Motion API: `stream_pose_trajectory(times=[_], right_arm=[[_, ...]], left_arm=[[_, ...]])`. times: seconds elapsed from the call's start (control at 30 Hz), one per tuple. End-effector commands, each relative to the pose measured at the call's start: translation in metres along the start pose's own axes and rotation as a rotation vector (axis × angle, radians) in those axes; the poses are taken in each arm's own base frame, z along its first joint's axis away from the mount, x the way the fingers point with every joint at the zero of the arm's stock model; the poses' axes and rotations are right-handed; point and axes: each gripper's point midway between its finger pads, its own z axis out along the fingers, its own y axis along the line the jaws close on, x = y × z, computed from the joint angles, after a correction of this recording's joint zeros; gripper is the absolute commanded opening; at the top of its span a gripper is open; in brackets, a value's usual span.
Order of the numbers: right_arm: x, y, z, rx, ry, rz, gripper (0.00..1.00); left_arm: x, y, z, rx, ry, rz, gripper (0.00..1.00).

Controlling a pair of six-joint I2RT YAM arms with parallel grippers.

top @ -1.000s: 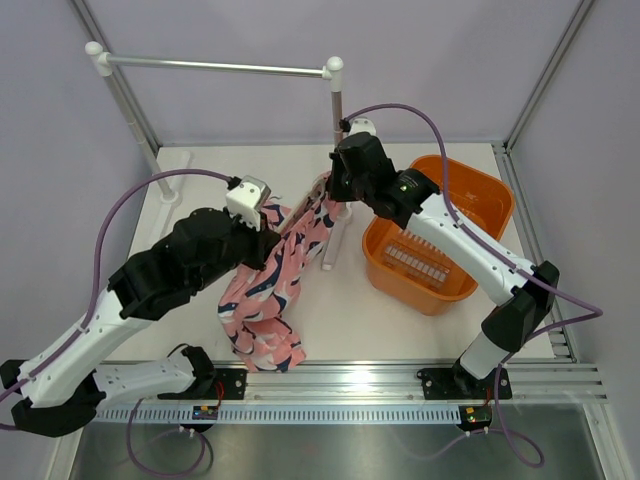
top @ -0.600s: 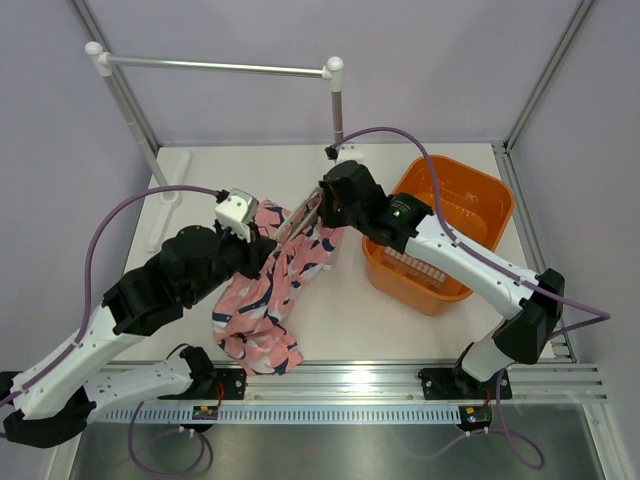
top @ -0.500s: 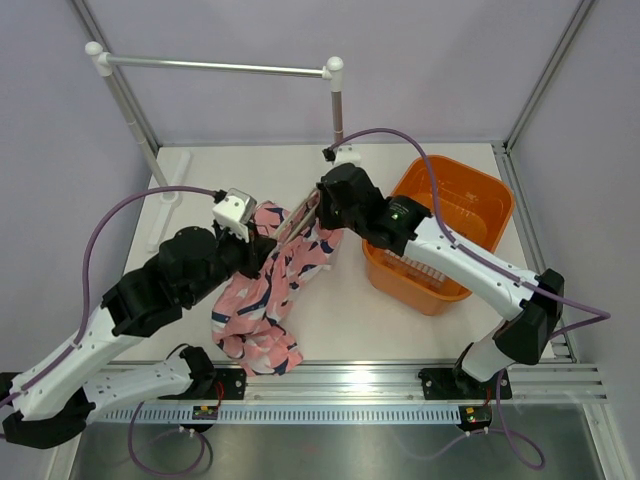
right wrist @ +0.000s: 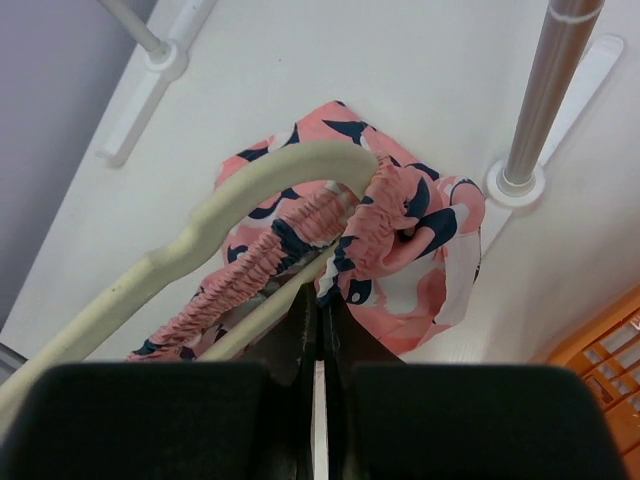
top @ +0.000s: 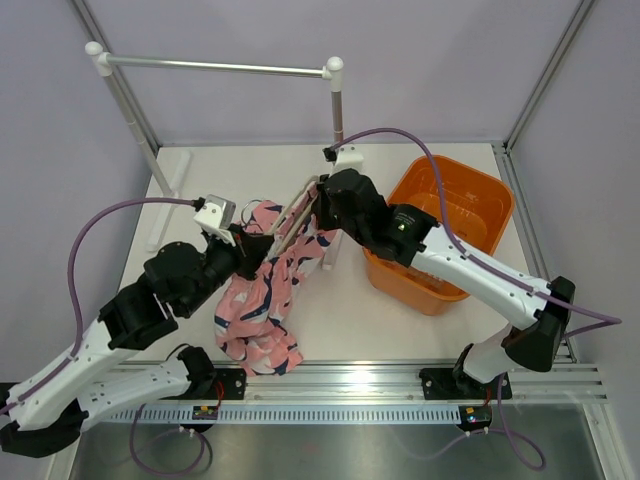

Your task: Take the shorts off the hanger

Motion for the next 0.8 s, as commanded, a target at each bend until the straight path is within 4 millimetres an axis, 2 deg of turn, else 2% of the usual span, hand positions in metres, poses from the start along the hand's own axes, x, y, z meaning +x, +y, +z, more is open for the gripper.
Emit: stream_pose_trajectory(times=[0.0, 0.03, 0.13, 0.17, 0.27, 0.3, 0.4, 0.53, 0.77], right_arm=[[0.004, 0.066, -0.040, -0.276, 0.028, 0.013, 0.00], [0.004, 0.064, -0.040, -0.263, 0.025, 0.012, 0.00], [-0.002, 0.038, -0.033, -0.131, -0.012, -0.002, 0.00], [-0.008, 0.024, -0.027, -0.074, -0.029, 0.001, 0.00], [-0.018, -0.003, -0.023, -0.026, -0.026, 0.033, 0.00], [-0.026, -0.022, -0.022, 0.011, -0.045, 0.052, 0.00], [-0.040, -0.055, -0.019, 0.080, -0.072, 0.074, 0.00], [-0.051, -0.075, -0.015, 0.122, -0.080, 0.080, 0.00], [-0.058, -0.068, -0.004, 0.106, -0.065, 0.063, 0.00]], left_arm=[[-0.087, -0.015, -0.002, 0.043, -0.341, -0.154, 0.00], [-0.088, -0.018, -0.002, 0.056, -0.341, -0.149, 0.00], [-0.092, -0.024, -0.007, 0.090, -0.333, -0.153, 0.00], [-0.091, -0.024, -0.008, 0.088, -0.323, -0.150, 0.00], [-0.090, -0.021, -0.012, 0.083, -0.315, -0.151, 0.00], [-0.091, -0.020, -0.015, 0.082, -0.321, -0.153, 0.00], [-0.087, -0.015, -0.018, 0.065, -0.312, -0.147, 0.00], [-0.083, -0.012, -0.024, 0.066, -0.301, -0.142, 0.00], [-0.087, -0.013, -0.030, 0.081, -0.316, -0.140, 0.00]])
